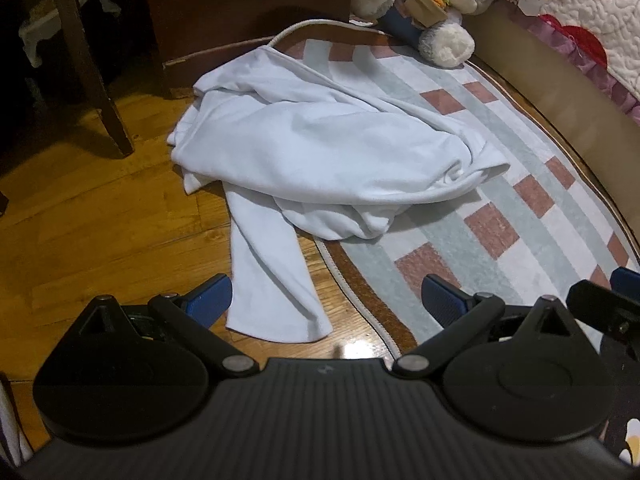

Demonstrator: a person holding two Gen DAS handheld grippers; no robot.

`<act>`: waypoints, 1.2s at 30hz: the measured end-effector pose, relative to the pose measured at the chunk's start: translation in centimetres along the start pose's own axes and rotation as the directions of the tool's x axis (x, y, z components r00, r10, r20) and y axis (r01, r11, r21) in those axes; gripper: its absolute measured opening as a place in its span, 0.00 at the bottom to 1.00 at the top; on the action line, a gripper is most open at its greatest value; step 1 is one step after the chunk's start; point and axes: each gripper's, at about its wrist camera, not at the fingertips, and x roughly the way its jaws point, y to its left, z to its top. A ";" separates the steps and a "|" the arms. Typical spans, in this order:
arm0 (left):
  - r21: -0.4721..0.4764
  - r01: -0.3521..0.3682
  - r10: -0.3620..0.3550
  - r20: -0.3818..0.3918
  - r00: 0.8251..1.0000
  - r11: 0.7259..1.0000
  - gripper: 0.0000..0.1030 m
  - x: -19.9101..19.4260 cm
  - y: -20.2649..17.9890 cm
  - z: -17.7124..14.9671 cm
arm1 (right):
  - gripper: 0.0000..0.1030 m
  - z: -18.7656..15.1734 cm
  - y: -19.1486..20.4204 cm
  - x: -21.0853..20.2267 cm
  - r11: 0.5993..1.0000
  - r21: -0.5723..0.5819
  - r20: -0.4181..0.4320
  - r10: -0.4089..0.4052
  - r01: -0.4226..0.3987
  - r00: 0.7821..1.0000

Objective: Fold clothes

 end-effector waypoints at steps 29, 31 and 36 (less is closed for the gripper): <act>0.019 -0.016 0.016 0.033 0.999 1.000 1.00 -1.1 -0.4 -0.1 | 0.86 -0.5 -0.5 0.0 0.998 0.054 -0.017 -0.012 0.013 1.000; 0.031 -0.031 0.030 0.050 0.998 0.999 1.00 -1.4 -0.6 -0.2 | 0.86 -0.5 -0.5 -0.1 0.998 0.059 -0.018 0.000 0.001 1.000; 0.034 -0.025 0.023 0.057 0.998 0.999 1.00 -1.6 -0.6 -0.4 | 0.86 -0.4 -0.2 -0.2 0.995 0.074 -0.006 0.064 -0.064 0.998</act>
